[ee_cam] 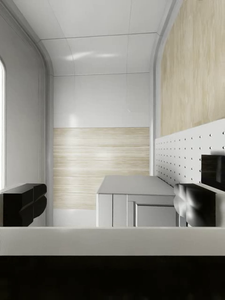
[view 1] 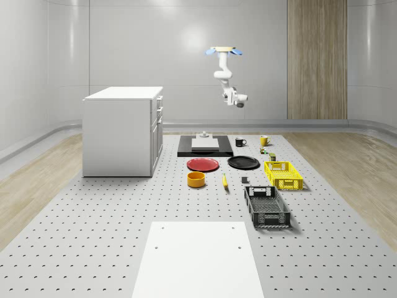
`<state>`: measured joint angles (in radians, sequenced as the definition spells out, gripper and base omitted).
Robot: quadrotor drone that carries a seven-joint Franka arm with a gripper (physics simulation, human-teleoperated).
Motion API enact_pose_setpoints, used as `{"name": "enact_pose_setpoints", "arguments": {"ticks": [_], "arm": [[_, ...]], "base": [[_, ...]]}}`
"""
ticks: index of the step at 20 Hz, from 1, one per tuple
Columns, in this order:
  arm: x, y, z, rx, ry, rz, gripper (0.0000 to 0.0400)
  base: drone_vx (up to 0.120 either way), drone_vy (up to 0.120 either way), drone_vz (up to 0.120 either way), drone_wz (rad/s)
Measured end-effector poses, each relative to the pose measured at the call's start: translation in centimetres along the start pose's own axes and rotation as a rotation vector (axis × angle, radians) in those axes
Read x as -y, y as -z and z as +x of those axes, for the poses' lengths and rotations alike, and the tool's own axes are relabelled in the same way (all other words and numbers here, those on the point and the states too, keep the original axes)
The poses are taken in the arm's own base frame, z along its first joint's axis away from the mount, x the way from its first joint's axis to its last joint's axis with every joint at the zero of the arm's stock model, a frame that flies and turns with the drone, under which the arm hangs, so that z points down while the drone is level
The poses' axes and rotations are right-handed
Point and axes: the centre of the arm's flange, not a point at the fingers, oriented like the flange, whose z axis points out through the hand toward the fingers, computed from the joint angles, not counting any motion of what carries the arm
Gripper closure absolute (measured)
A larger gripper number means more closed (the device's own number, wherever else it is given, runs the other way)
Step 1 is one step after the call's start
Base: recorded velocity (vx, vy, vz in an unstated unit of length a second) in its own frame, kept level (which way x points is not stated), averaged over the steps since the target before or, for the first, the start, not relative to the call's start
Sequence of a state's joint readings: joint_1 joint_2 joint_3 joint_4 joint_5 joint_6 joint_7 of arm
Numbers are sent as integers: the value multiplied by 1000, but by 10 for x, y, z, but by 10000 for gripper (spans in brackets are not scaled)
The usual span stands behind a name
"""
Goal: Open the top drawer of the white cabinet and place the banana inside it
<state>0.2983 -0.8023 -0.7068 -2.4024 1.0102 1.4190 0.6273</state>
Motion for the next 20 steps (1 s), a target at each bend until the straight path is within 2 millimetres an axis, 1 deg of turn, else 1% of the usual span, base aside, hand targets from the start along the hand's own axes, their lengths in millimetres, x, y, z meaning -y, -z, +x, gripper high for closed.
{"name": "enact_pose_setpoints", "arguments": {"ticks": [16, 17, 19, 20], "arm": [[-3, 0, 3, 30, 0, 29, 0], [-3, 0, 3, 30, 0, 30, 0], [-3, 0, 3, 31, -1, 30, 0], [-3, 0, 3, 31, -1, 30, 0]], "base": [[120, -120, 120, 0], [120, -120, 80, 0], [120, -120, 0, 0], [120, -40, 0, 0]]}}
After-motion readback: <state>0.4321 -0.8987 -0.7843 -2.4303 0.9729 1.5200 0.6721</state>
